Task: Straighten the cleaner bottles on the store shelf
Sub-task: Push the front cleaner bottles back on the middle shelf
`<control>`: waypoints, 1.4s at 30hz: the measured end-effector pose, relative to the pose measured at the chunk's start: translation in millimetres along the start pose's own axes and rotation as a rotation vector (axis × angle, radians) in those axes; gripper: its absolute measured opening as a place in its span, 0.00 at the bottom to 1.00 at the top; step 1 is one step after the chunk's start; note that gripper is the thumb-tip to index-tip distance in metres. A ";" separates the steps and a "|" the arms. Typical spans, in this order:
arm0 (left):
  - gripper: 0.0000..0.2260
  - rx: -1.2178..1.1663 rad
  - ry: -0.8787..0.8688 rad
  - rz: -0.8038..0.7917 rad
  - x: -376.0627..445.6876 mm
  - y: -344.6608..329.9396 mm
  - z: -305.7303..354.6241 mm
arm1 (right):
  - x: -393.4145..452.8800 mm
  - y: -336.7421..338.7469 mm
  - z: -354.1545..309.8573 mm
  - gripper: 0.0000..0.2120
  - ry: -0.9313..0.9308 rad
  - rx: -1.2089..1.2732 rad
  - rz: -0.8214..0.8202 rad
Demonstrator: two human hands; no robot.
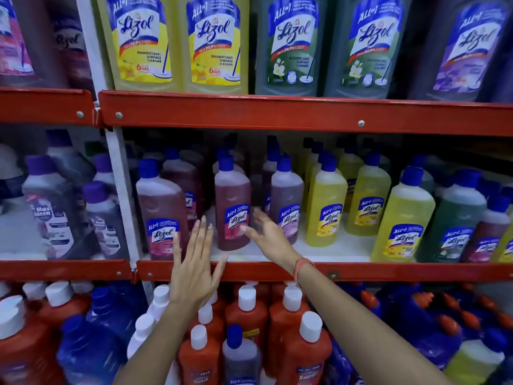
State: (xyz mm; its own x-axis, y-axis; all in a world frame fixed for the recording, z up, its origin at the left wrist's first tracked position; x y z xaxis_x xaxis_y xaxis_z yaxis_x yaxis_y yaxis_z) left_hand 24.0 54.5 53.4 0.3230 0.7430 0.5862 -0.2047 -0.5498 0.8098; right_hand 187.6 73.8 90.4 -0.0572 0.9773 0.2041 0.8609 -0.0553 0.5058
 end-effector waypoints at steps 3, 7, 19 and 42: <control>0.33 0.004 0.010 0.008 1.7 1.5 -2.0 | 11.8 -3.7 -5.0 0.34 -0.007 -0.009 -0.001; 0.35 -0.009 -0.015 -0.012 1.2 -3.8 -3.1 | 25.2 -15.7 5.8 0.35 -0.035 0.127 -0.018; 0.38 -0.027 -0.005 -0.028 3.1 -8.3 -5.4 | 34.1 -16.7 32.9 0.32 -0.120 0.191 0.006; 0.41 0.039 0.022 -0.083 3.1 -10.0 -6.6 | -5.3 -13.8 16.2 0.28 -0.050 0.069 -0.006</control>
State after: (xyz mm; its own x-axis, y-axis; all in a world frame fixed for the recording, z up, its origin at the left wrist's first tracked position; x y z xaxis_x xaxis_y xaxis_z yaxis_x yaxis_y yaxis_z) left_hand 20.9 64.8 47.3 0.3165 0.7948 0.5178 -0.1416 -0.5002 0.8543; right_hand 184.2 72.6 68.7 -0.0388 0.9866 0.1584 0.8934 -0.0368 0.4477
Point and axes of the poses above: each hand's wrist, its own x-axis towards the middle knuckle, its own y-axis out of the back of the hand, z = x × y, the point moved 8 cm from there along x, towards the middle knuckle, and after that the axes turned 6 degrees about -z, right-handed, at the moved point
